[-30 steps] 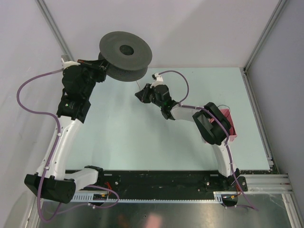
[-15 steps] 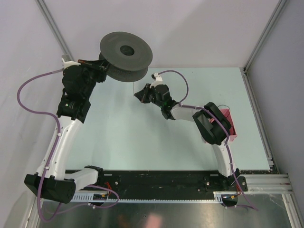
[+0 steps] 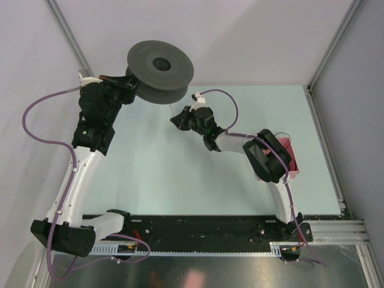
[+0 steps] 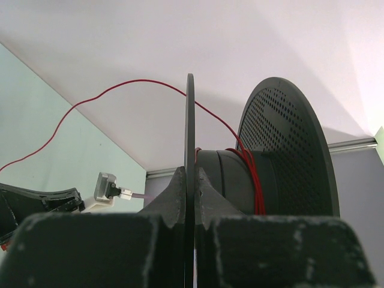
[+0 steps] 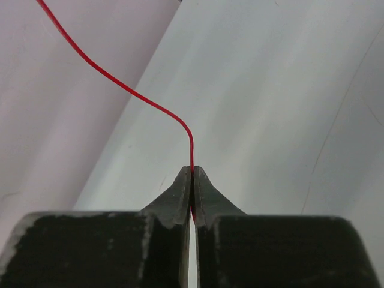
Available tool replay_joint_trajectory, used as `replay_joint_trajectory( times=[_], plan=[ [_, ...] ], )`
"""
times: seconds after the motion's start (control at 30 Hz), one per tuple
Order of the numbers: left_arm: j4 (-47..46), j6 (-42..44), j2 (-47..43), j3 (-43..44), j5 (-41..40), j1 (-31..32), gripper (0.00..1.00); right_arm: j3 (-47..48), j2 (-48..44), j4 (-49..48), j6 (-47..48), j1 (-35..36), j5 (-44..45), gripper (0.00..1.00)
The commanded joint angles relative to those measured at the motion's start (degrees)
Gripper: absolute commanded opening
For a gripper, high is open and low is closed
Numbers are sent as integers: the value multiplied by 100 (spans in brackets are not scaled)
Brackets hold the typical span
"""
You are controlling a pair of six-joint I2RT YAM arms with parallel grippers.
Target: Wrap the cables
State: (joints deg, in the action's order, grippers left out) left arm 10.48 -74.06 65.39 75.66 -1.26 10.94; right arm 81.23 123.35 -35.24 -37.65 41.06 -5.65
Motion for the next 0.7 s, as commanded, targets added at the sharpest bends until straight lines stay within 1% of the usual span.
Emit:
replay_joint_trajectory(
  times=[0.0,0.13,0.23,0.4,0.5,0.6,0.67],
  plan=[
    [-538,-107,-121,116,66,48,0,165,64,-130,103,-4,62,1],
    [-538,-55,-114,77,75,67,0,165,11,-188,162,11,-92,0],
    [-534,267,-94,74,81,78,0,127,-87,-264,404,22,-411,0],
    [-531,1367,-54,-21,-123,77,0,-363,-673,-257,948,-29,-1208,0],
    [-531,2353,99,-23,-211,50,0,-896,-1191,-229,1322,-117,-1868,0],
    [-533,2941,266,-37,-165,25,0,-1338,-1706,159,1813,-188,-2074,0],
    [-539,3170,381,-6,-8,-10,0,-1569,-1965,462,2110,-266,-2081,0]
  ],
)
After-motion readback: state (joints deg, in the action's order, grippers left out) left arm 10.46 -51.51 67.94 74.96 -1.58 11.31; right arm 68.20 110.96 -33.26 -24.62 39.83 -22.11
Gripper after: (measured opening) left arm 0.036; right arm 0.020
